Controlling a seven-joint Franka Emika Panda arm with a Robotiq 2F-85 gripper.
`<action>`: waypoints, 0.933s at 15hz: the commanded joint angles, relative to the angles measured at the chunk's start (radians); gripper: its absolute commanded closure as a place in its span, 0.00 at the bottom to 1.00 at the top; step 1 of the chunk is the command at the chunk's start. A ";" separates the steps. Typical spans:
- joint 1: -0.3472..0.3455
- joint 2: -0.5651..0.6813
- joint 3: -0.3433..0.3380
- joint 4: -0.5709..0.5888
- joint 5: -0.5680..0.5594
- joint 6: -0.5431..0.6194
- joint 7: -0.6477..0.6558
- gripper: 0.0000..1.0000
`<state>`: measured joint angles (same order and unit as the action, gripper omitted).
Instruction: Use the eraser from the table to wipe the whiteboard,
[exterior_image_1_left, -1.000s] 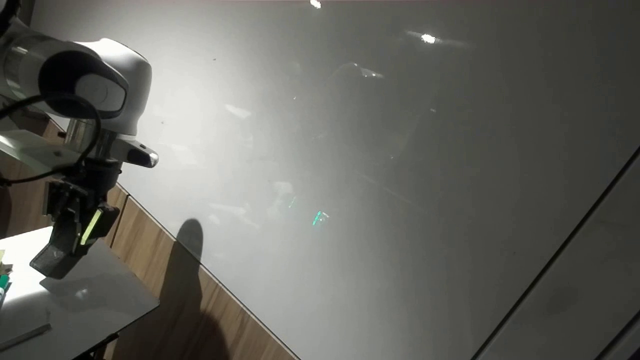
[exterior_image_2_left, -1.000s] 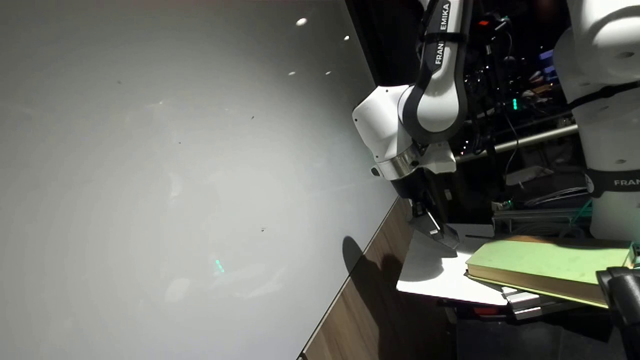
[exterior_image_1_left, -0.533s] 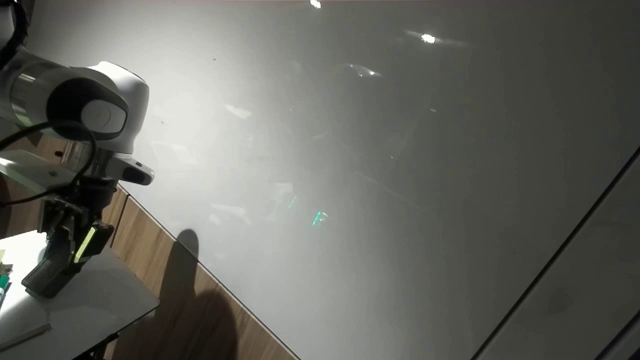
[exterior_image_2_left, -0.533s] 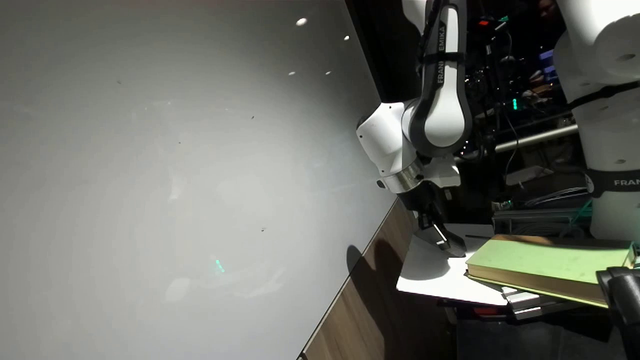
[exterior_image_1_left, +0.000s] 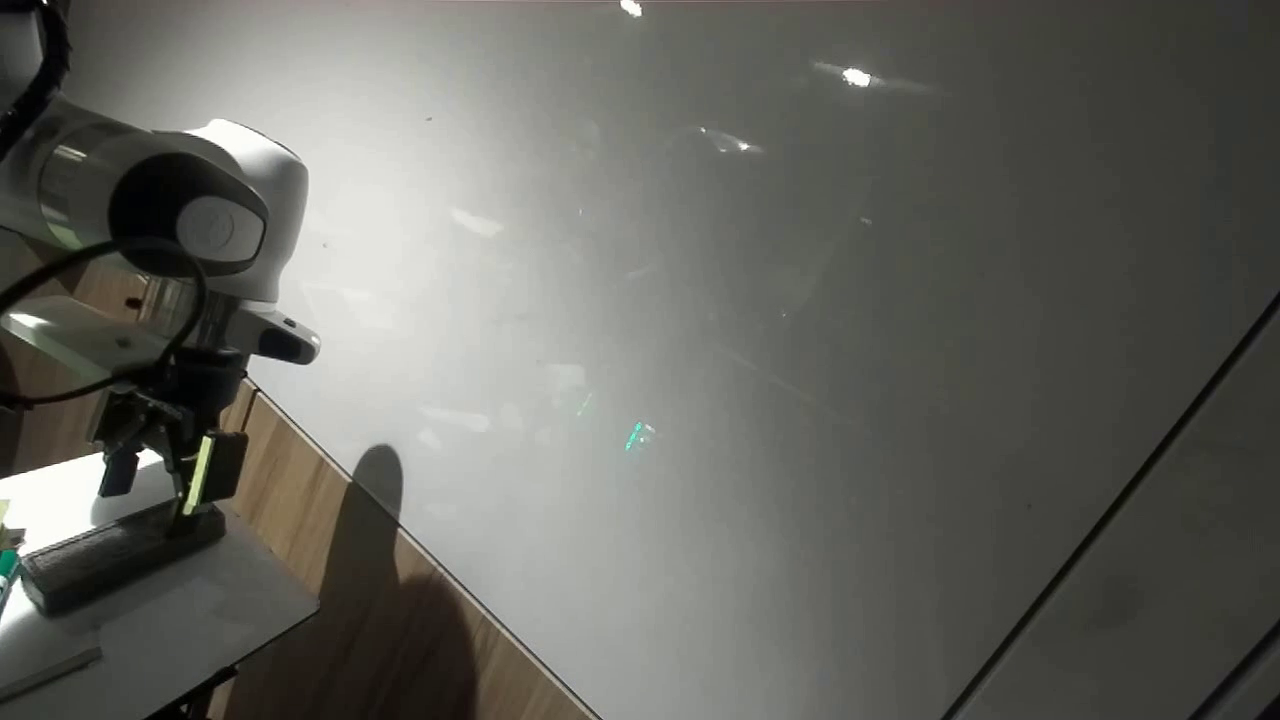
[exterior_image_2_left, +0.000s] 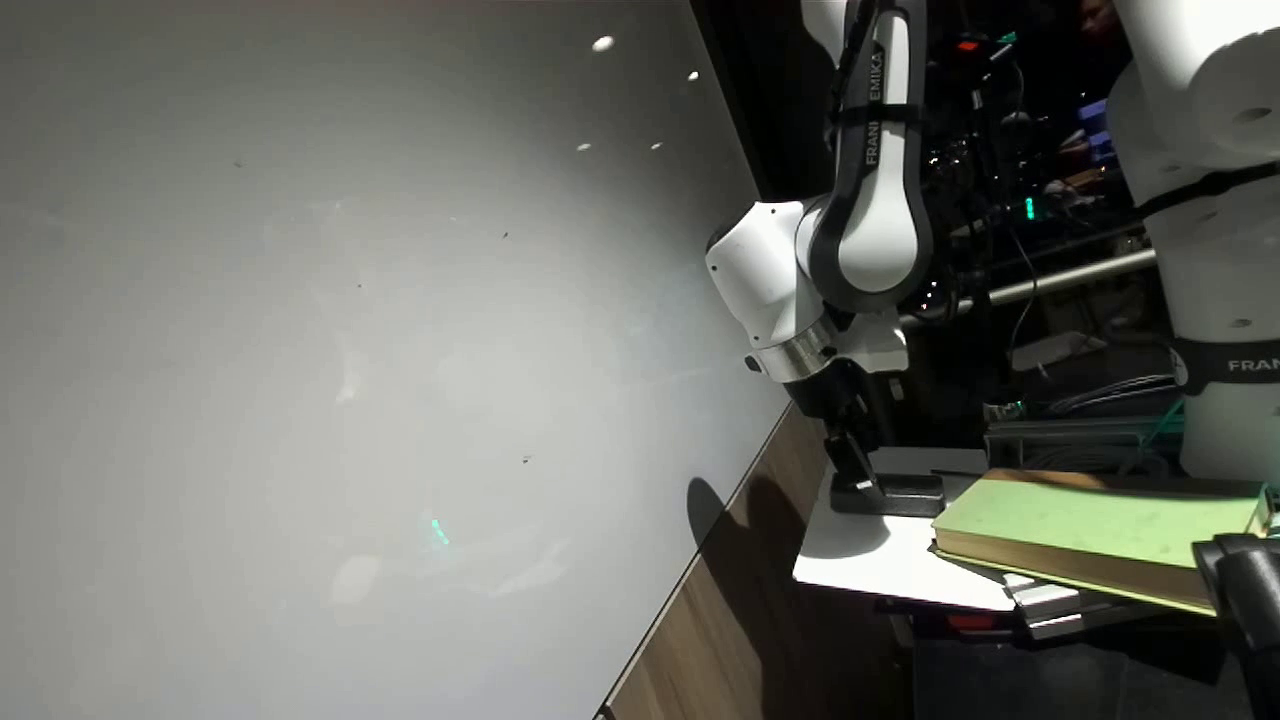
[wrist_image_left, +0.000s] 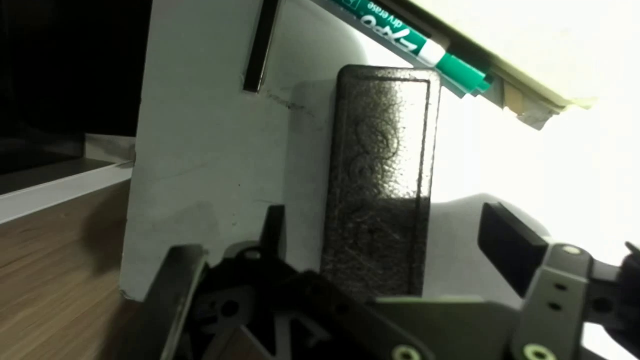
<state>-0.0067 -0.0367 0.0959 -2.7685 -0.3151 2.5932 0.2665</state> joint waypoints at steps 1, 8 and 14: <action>0.014 -0.064 -0.022 0.003 0.056 -0.005 -0.069 0.00; 0.012 -0.375 -0.040 0.012 0.244 -0.034 -0.172 0.00; 0.004 -0.373 -0.028 0.013 0.235 -0.026 -0.153 0.00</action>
<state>-0.0004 -0.4078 0.0653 -2.7568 -0.0825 2.5700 0.1169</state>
